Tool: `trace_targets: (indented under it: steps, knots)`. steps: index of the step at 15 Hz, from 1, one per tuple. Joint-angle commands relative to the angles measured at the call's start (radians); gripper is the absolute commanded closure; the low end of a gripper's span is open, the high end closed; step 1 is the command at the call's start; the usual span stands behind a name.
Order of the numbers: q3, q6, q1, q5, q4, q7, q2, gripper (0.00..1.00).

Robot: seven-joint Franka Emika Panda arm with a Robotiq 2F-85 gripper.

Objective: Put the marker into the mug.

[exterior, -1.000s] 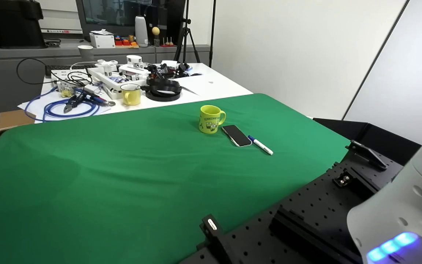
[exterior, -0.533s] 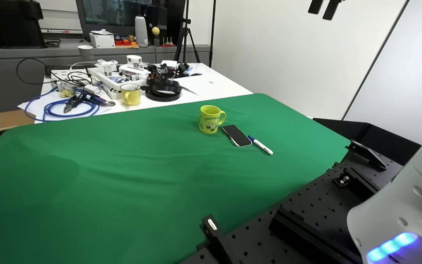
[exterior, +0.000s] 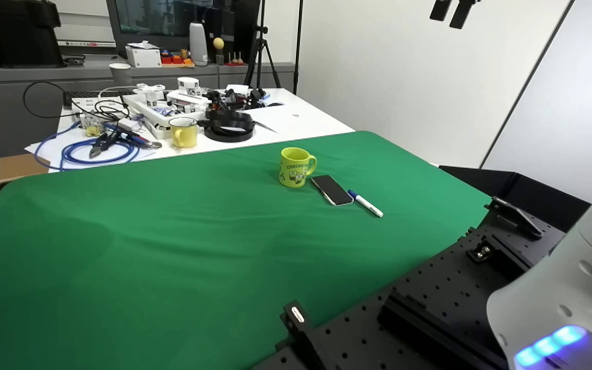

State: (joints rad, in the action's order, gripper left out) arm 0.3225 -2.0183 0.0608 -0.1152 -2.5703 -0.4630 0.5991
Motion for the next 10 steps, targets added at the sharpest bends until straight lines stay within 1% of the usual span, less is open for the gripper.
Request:
trace_targets:
  steps: [1,3,6,7,8,9,10]
  knots:
    - [0.033,-0.109,-0.002,0.008,0.050,-0.090,-0.156,0.00]
    - [0.044,-0.204,0.000,0.016,0.066,-0.127,-0.240,0.00]
    - [0.042,-0.352,0.006,0.049,0.089,-0.145,-0.381,0.00]
    - [0.035,-0.383,0.010,0.061,0.099,-0.149,-0.430,0.00]
    - [0.020,-0.374,0.023,0.057,0.120,-0.122,-0.491,0.00]
    - [0.007,-0.371,0.038,0.051,0.052,-0.136,-0.376,0.00]
    - [0.000,-0.380,0.043,0.051,0.066,-0.135,-0.424,0.00]
